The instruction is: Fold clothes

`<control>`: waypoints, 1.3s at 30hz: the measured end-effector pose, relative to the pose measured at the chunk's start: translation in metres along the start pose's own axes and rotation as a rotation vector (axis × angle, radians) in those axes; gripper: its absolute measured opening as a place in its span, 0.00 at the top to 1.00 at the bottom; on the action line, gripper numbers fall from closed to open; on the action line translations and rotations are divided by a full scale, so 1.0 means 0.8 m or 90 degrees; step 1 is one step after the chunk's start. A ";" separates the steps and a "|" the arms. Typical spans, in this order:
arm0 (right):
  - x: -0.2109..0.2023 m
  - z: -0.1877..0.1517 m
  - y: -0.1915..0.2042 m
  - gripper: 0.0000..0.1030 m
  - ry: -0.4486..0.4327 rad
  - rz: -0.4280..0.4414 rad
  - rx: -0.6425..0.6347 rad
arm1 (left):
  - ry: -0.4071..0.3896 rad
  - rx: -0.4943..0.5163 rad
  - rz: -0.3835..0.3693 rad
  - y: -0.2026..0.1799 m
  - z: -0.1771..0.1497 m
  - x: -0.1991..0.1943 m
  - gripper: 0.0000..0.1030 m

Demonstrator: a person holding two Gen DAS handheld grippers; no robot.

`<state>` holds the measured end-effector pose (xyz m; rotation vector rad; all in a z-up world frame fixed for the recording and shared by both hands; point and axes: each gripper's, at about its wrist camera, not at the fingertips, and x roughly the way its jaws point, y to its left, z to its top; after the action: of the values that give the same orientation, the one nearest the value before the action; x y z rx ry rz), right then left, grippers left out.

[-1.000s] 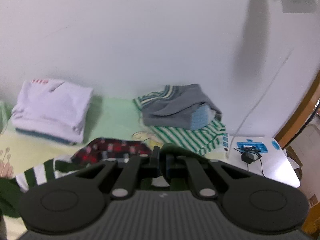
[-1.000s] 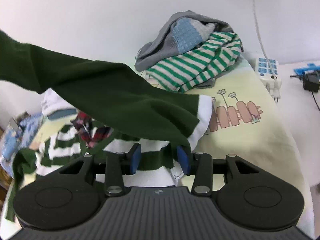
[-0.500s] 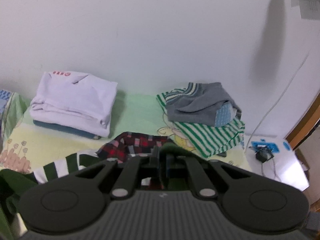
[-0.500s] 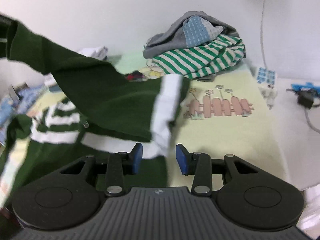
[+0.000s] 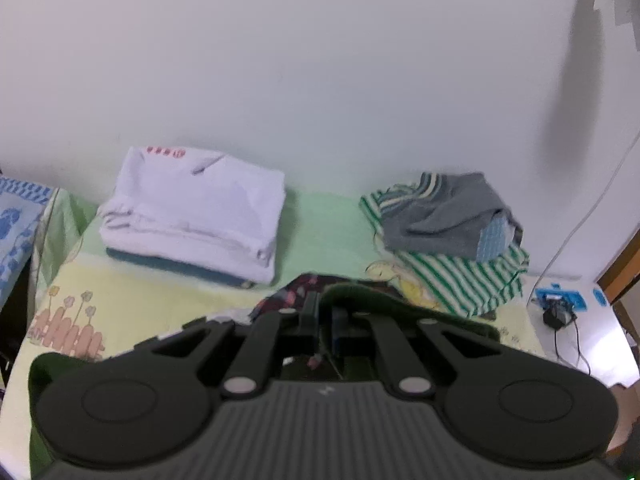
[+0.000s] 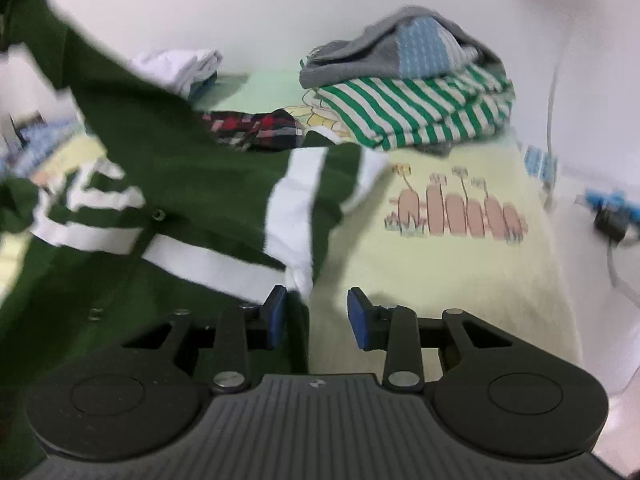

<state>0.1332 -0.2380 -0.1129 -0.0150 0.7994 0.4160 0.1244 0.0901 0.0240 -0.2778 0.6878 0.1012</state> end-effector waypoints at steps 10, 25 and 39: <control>-0.104 -0.096 -0.008 0.65 0.109 0.039 0.118 | 0.029 0.026 -0.034 0.027 0.001 0.016 0.97; -0.179 -0.201 0.059 0.71 0.130 -0.095 0.252 | 0.060 0.076 -0.072 0.049 0.017 0.042 0.97; -0.200 -0.201 0.092 0.95 0.058 -0.166 0.271 | 0.064 0.057 -0.087 0.071 0.027 0.041 0.97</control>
<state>-0.1049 -0.2543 -0.1037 0.2574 0.9494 -0.0068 0.1526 0.1507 0.0068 -0.2440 0.7693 -0.0748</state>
